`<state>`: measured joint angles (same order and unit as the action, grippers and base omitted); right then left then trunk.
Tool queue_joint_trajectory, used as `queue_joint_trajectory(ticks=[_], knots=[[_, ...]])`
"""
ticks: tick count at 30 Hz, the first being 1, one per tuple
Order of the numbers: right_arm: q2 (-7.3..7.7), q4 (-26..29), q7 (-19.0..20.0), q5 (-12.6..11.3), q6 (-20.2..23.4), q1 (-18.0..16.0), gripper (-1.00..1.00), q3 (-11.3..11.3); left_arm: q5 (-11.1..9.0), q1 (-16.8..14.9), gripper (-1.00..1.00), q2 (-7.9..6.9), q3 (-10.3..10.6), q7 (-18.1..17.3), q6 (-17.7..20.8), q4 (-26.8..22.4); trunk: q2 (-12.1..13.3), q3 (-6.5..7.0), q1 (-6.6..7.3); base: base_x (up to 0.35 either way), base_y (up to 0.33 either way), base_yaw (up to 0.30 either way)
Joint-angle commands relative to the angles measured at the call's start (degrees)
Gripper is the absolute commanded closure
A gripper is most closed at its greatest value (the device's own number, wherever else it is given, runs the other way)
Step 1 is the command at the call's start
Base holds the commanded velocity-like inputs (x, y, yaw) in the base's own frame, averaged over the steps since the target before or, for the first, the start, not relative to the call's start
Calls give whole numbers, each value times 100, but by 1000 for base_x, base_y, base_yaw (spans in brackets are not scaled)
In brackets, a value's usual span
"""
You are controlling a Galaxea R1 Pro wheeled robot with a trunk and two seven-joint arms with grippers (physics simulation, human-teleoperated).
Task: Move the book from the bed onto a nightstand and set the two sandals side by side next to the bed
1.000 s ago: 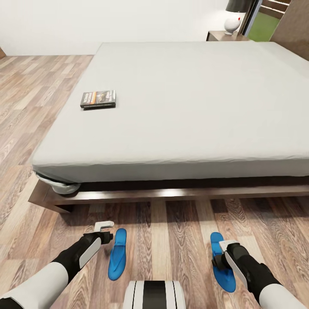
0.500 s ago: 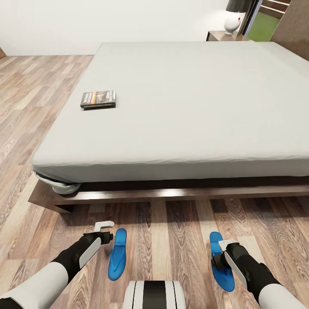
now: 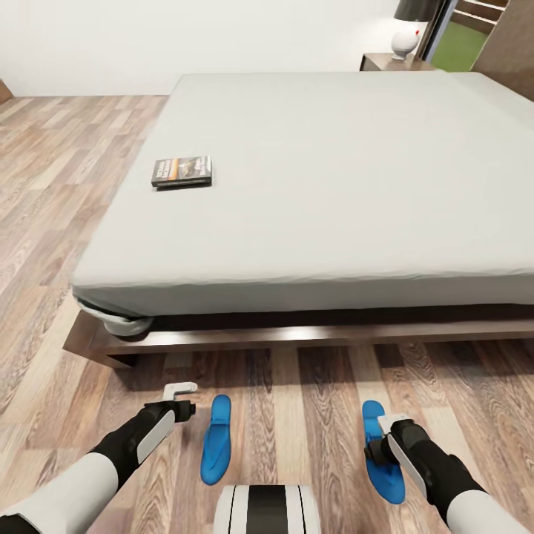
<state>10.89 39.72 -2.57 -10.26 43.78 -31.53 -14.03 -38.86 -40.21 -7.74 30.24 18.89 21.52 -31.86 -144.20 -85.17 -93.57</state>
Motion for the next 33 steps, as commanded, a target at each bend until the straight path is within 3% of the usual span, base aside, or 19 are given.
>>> queue_joint_trajectory(ticks=[1, 16, 33], knots=[[9, 10, -24, -53, 25, -2, 100, -29, -60, -4, -100, -12, 46, 53, 10, -13, -2, -4, 1, 0, 239, 0], [1, 10, -24, -55, 25, -2, 100, -29, -60, -4, -100, -11, 43, 53, 10, -13, -2, -4, 1, -75, 251, 0], [9, 13, -24, -55, 25, -2, 100, -29, -60, -2, -100, -10, 43, 53, 10, -11, -2, -4, 1, -15, 56, 0]])
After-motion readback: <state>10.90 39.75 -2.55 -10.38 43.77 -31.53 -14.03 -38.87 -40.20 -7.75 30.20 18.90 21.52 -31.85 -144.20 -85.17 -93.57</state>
